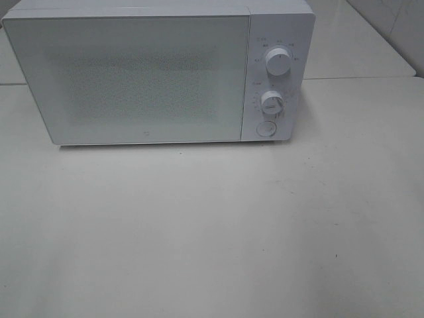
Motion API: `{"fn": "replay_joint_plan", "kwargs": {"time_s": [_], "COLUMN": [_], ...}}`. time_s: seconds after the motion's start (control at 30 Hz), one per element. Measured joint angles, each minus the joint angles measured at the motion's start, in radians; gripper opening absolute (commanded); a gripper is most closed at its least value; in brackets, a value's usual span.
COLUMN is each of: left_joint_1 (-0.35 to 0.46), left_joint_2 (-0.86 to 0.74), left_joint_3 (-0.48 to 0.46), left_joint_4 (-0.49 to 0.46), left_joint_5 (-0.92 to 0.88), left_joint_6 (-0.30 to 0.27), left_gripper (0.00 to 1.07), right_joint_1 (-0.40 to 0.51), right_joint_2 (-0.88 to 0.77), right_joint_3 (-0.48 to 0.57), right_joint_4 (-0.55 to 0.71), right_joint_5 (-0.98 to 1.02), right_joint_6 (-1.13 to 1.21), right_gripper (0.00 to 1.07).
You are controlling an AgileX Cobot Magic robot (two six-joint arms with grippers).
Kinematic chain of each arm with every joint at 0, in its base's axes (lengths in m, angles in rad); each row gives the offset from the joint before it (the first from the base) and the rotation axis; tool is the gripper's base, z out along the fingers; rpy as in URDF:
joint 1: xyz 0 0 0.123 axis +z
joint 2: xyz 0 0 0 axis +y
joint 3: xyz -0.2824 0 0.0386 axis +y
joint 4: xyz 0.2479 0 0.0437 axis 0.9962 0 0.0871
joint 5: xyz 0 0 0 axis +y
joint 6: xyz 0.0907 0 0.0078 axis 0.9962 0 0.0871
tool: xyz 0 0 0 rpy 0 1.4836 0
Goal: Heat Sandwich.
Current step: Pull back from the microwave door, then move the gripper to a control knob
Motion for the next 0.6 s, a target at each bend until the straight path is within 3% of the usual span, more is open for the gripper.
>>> {"fn": "replay_joint_plan", "kwargs": {"time_s": [0.4,0.6], "left_joint_1": [0.0,0.0], "left_joint_2": [0.0,0.0], "left_joint_3": [0.0,0.0], "left_joint_4": [0.0,0.0], "left_joint_5": [0.0,0.0], "left_joint_6": [0.0,0.0], "left_gripper": [0.97,0.97], "right_joint_1": [-0.003,-0.003], "right_joint_2": [0.258,0.376], "right_joint_3": [0.0,0.075], "right_joint_4": [0.026,0.034], "right_joint_5": [-0.268,-0.55], "right_joint_6": [0.009,0.009], "right_gripper": [0.76,0.76]}}
